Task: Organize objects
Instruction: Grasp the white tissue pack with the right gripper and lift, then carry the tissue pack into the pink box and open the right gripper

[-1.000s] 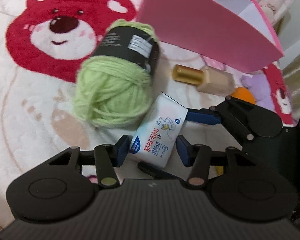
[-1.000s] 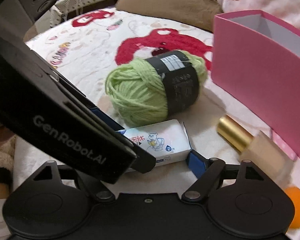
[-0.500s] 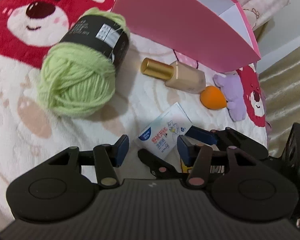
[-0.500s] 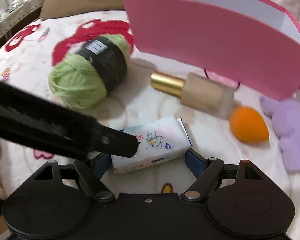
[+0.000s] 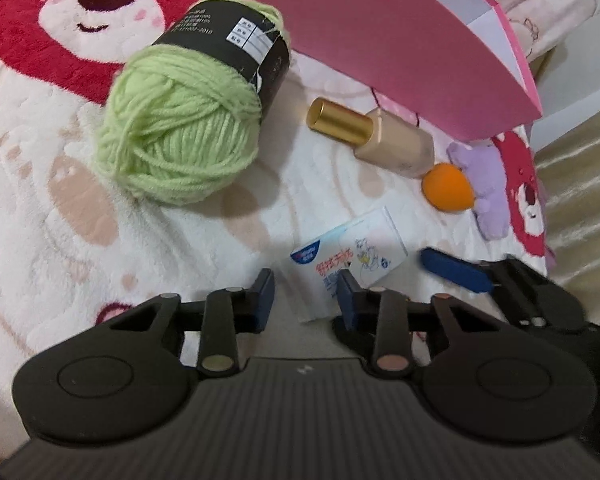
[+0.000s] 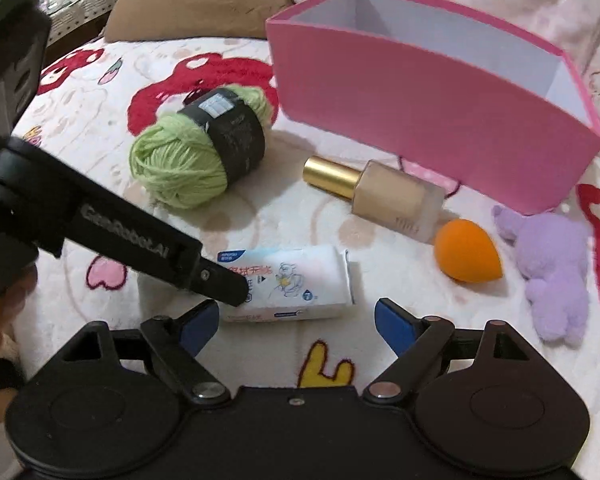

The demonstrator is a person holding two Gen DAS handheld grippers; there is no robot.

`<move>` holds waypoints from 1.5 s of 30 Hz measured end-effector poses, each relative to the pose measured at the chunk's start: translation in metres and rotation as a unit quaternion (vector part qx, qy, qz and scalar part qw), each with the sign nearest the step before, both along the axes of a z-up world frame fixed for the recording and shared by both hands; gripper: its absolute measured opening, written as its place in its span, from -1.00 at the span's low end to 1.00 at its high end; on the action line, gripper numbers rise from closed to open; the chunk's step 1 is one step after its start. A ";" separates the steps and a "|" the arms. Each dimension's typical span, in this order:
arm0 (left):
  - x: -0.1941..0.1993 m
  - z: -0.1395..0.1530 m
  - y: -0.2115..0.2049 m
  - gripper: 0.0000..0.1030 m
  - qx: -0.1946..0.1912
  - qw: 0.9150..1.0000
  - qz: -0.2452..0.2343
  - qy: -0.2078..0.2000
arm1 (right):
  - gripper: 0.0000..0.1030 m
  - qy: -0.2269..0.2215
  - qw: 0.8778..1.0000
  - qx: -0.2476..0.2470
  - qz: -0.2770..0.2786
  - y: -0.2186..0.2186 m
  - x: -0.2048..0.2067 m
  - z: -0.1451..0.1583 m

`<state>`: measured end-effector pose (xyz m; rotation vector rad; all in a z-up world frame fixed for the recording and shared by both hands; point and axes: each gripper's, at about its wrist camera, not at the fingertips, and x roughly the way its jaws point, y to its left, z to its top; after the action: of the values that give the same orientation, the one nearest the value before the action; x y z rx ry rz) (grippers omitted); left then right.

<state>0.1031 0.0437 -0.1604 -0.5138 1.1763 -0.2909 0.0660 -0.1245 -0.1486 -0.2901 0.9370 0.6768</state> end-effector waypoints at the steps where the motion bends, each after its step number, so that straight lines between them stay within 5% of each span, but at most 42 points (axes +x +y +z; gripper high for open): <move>1: 0.002 0.000 -0.002 -0.47 0.000 1.000 -0.006 -0.003 | 0.70 -0.001 1.000 0.000 0.009 0.004 0.004 -0.005; 5: 0.004 -0.003 -0.007 -0.51 0.005 1.000 -0.016 -0.013 | 0.71 0.008 1.000 -0.008 0.013 0.010 0.010 -0.019; 20: -0.001 0.010 -0.020 -0.45 0.009 0.997 -0.077 -0.029 | 0.64 0.018 0.998 0.000 -0.058 0.005 -0.005 0.000; 36: -0.020 0.083 -0.014 -0.43 -0.012 0.990 -0.092 -0.104 | 0.68 -0.001 0.985 0.096 -0.145 -0.023 -0.024 0.064; 45: 0.000 0.132 -0.028 -0.43 -0.006 0.987 -0.101 -0.125 | 0.67 -0.003 0.984 0.085 -0.154 -0.031 -0.002 0.110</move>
<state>0.1032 0.0153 -0.0288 -0.3563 0.9834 -0.5221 0.0639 -0.1557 -0.0388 0.0059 0.8877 0.4652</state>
